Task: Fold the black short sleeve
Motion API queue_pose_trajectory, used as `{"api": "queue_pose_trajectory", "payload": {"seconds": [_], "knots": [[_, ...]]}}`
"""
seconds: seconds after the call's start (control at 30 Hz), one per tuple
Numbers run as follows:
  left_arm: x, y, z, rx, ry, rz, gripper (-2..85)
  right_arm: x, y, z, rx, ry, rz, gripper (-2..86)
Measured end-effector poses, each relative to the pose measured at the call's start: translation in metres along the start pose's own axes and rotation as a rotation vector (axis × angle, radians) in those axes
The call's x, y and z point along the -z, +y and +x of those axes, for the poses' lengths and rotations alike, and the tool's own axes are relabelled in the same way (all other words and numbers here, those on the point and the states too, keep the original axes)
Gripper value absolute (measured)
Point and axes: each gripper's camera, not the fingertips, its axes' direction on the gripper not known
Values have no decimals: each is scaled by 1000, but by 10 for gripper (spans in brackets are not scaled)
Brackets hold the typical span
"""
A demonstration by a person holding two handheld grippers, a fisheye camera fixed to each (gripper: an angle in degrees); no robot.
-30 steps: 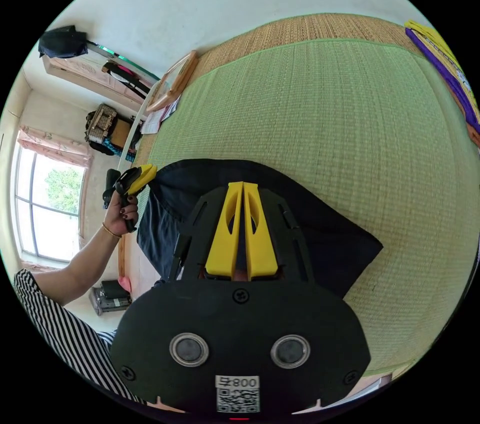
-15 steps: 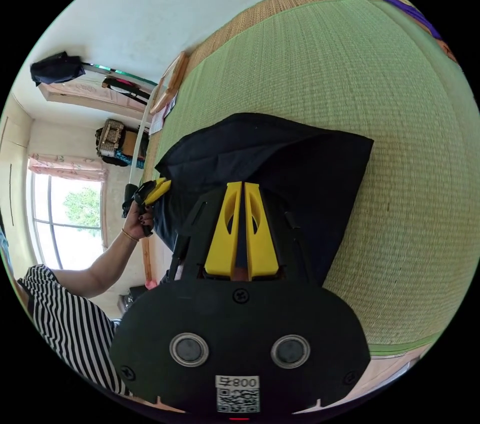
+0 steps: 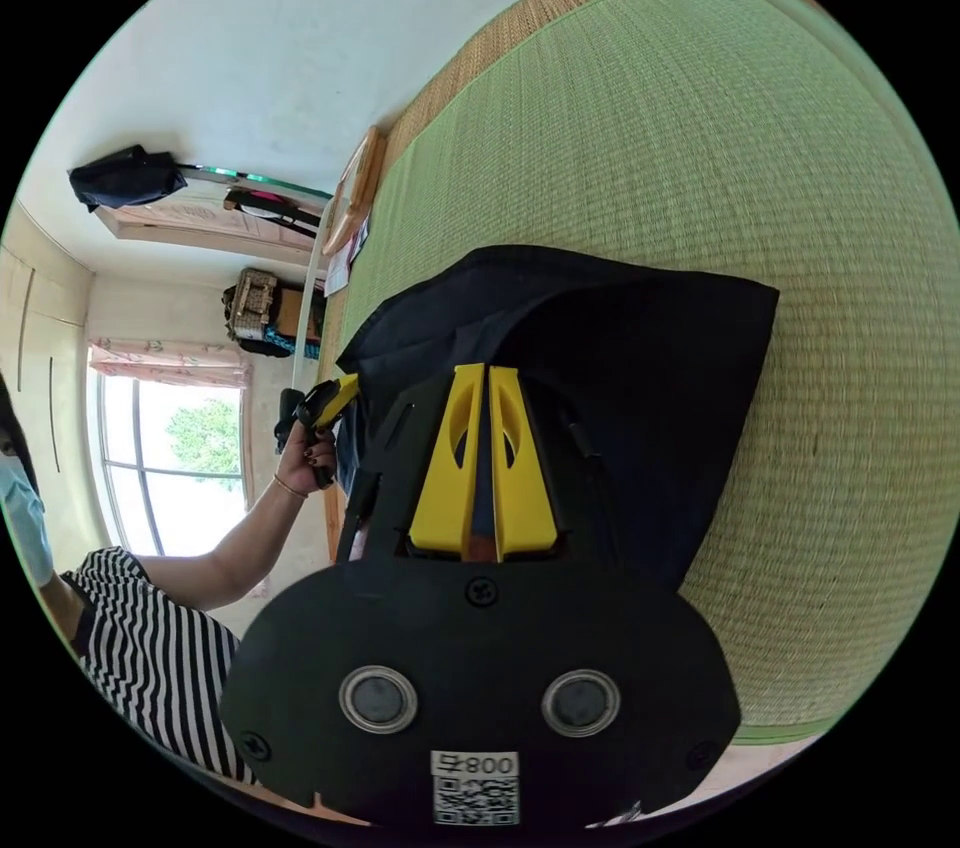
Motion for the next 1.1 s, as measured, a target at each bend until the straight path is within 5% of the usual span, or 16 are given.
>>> {"api": "queue_pose_trajectory", "payload": {"seconds": [0.33,0.67,1.1], "knots": [[6,-24,18,-75,54,33,1,18,-32,11,17,-59,29,5],[-24,3,28,-176,-139,-260,1,21,-61,26,-10,-110,40,5],[-13,-46,54,-264,-255,-134,2,28,-60,27,-9,-107,37,6]]}}
